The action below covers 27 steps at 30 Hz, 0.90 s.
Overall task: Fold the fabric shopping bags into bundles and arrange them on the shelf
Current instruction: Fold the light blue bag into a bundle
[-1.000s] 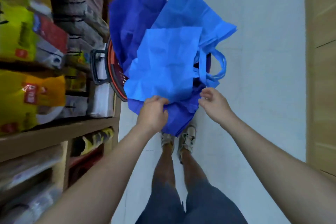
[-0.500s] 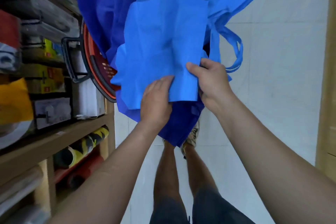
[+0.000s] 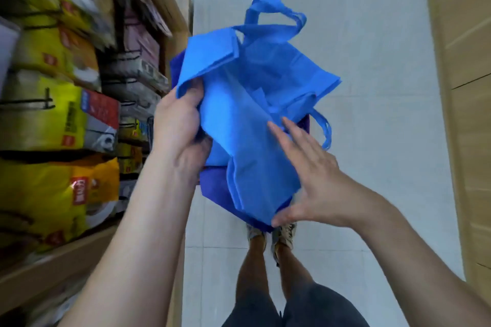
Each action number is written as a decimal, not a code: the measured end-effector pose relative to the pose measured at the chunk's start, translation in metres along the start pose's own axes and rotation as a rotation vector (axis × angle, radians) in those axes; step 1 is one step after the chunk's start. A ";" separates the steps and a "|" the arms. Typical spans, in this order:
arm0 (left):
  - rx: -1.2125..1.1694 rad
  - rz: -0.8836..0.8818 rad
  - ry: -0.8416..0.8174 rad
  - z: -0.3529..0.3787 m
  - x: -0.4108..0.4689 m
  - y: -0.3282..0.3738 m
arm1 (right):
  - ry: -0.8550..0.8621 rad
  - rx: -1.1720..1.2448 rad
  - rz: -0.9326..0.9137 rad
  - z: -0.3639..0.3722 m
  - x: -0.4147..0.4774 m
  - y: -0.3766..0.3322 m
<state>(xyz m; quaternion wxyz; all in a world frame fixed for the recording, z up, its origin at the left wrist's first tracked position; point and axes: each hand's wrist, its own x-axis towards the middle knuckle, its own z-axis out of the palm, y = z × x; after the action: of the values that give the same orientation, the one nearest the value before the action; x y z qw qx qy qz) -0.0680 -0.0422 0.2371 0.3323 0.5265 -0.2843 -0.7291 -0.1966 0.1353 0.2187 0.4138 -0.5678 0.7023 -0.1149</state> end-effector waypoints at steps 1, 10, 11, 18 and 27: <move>-0.066 -0.067 0.010 -0.003 -0.005 0.017 | 0.026 -0.091 -0.022 0.003 -0.003 -0.012; -0.028 0.183 -0.172 -0.021 -0.107 0.101 | 0.827 0.569 -0.027 -0.043 -0.007 -0.095; 0.097 0.266 -0.163 -0.025 -0.124 0.100 | 0.817 0.618 0.016 -0.056 -0.006 -0.099; 1.214 0.489 -0.098 -0.006 -0.213 0.003 | 0.511 1.116 0.112 -0.077 -0.024 -0.142; 1.318 0.607 0.587 -0.117 -0.317 0.033 | 0.251 0.526 -0.291 -0.074 -0.057 -0.158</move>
<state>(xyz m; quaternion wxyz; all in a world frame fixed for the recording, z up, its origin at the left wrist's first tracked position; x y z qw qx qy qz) 0.1215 0.1785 0.4127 0.1976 0.6855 -0.6908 -0.1179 -0.1376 0.1112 0.3908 0.4357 -0.5173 0.6055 -0.4194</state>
